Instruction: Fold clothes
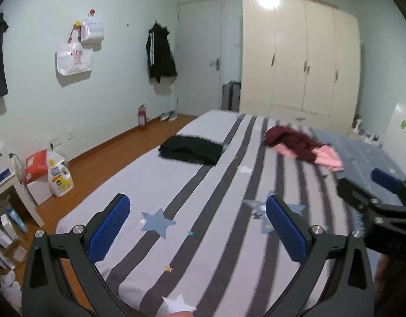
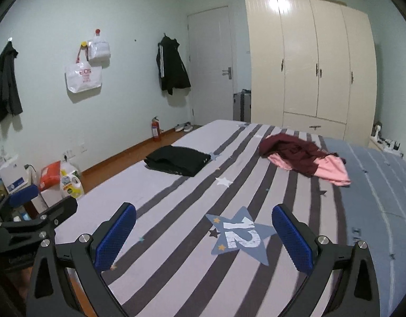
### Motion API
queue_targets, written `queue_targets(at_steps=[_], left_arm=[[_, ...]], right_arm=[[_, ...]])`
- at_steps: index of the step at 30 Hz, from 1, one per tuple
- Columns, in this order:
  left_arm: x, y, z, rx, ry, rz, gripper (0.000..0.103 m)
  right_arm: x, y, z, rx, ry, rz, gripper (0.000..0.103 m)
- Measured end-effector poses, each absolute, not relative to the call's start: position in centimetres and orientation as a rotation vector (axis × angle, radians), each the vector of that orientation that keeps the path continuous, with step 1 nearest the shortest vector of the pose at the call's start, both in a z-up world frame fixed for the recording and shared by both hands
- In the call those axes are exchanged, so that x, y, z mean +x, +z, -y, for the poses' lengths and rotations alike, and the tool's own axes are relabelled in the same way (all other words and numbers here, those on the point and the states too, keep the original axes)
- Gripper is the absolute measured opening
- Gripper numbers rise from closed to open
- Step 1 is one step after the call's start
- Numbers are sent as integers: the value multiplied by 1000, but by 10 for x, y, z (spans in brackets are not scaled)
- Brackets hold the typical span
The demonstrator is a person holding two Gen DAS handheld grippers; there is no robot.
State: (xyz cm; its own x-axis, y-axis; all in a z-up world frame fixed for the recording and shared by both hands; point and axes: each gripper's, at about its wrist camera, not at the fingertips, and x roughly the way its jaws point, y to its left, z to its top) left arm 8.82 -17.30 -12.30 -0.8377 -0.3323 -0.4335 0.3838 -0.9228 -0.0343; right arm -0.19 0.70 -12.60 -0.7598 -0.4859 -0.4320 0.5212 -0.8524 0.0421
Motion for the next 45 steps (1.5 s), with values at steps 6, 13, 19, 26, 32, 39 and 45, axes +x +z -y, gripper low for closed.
queue_targets(at_steps=[6,13,19,26,32,39,45], left_arm=[[146,-85,149,569,-2679,-195,102],[182,-68,132,534,-2679,-190,102],[197,-54,123,486,-2674,-193,102],[200,-49,113,476,-2674,-172,102],[199,-49,111,475,-2667,-171,102],[197,-54,109,483,-2657,-171,102],[199,-53,107,470,-2661,-166,102]], right_arm=[[45,-87,-24,583,-2510,-119,102],[90,-63,-41,531,-2488,-122,102],[105,-53,-51,519,-2488,-111,102],[108,-46,-57,497,-2488,-106,102],[107,-47,-55,505,-2481,-107,102],[104,-48,-55,514,-2470,-92,102],[103,-49,-54,514,-2466,-93,102]])
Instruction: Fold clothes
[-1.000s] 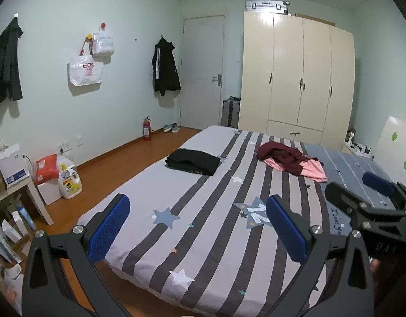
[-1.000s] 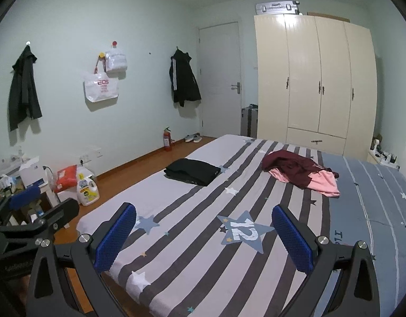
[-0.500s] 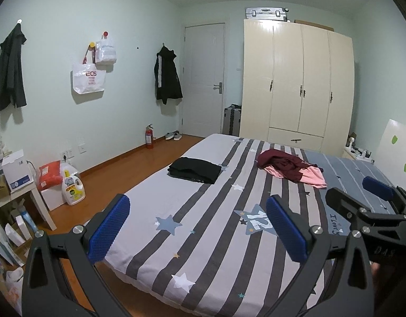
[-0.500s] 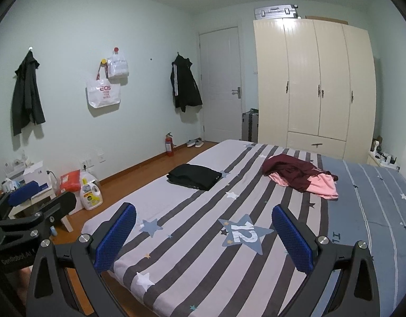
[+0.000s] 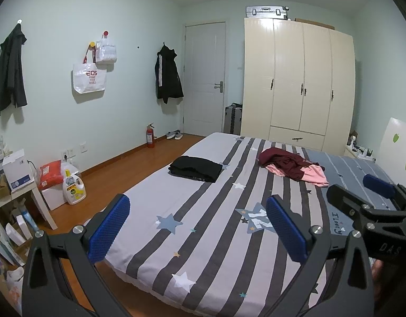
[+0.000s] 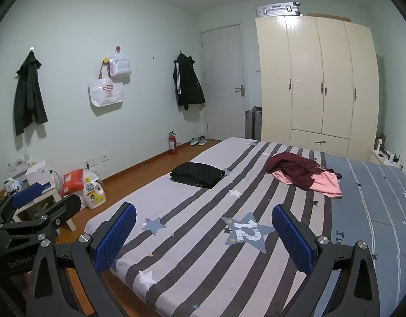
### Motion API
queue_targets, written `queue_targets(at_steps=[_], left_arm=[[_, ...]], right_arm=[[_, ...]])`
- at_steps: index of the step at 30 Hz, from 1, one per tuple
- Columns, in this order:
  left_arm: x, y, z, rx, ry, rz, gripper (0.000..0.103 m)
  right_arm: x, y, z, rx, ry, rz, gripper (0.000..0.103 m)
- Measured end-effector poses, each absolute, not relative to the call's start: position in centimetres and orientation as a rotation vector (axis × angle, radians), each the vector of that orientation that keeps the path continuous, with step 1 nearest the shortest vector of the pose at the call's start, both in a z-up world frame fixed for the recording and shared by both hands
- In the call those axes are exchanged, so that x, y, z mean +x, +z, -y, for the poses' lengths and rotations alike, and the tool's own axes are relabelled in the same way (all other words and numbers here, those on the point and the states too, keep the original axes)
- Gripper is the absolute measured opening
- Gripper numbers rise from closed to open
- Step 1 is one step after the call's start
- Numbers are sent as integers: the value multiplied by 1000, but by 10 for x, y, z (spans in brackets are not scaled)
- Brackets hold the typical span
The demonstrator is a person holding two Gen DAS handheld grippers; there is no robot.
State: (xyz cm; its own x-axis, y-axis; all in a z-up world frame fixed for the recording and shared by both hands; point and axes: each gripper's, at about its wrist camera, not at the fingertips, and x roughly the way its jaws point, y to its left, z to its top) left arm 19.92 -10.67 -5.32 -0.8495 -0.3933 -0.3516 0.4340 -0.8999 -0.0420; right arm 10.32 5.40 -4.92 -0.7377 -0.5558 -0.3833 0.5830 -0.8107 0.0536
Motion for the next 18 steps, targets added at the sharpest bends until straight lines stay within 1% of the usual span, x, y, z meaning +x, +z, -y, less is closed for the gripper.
queue_targets(at_steps=[18], left_arm=[[200,-50,109,466,-2678,-147,102]], right_arm=[[102,-51,-53,517,-2470,-89,102]])
